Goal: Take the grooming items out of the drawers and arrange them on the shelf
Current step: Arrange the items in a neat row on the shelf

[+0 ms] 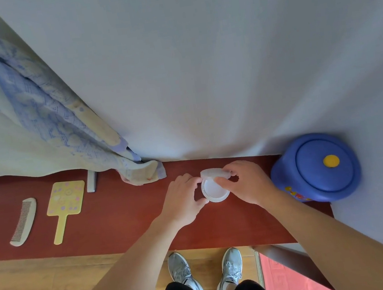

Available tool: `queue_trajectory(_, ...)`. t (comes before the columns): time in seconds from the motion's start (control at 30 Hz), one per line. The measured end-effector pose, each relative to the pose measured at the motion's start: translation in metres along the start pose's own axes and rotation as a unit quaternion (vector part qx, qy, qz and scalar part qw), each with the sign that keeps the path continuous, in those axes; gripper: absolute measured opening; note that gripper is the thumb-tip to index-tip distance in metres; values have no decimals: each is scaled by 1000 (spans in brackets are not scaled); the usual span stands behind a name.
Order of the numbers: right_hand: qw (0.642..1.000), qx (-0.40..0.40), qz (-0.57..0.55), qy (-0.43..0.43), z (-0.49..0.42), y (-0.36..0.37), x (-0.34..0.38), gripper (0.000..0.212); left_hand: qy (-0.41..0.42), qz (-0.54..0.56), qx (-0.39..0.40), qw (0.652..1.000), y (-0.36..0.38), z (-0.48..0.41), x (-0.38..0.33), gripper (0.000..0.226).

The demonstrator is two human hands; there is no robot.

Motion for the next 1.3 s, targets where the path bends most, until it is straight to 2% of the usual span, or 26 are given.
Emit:
queue_trajectory(0.3, 997, -19, -38, 61, -5, 3, -11, 54, 21, -3, -2, 1000, -2, 0, 0, 47)
queue_trajectory(0.63, 989, -21, -84, 122, -13, 4, -19, 47, 25, 1, -1, 1000, 0, -1, 0, 48)
queue_trajectory(0.73, 988, -20, -88, 126, -16, 5, -21, 58, 24, 2, 1, 1000, 0, 0, 0, 48)
queue_trajectory(0.83, 984, -19, -110, 139, -18, 6, -23, 50, 23, 6, 1, 1000, 1, 0, 0, 48)
queue_trajectory(1.13, 984, -31, -102, 146, -14, 4, -22, 47, 19, 5, 7, 1000, 2, -1, 1, 47)
queue_trajectory(1.3, 982, -35, -112, 149, -11, 5, -24, 39, 17, -1, 8, 1000, 1, 0, 1, 49)
Point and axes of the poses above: each hand's wrist, its own z-axis away from the middle knuckle, its own y-axis out of the palm, x = y × z, the point moved 9 cm from there along -z, towards the middle knuckle, and after that the axes turned 14 degrees about -x, right-handed, at the moved point
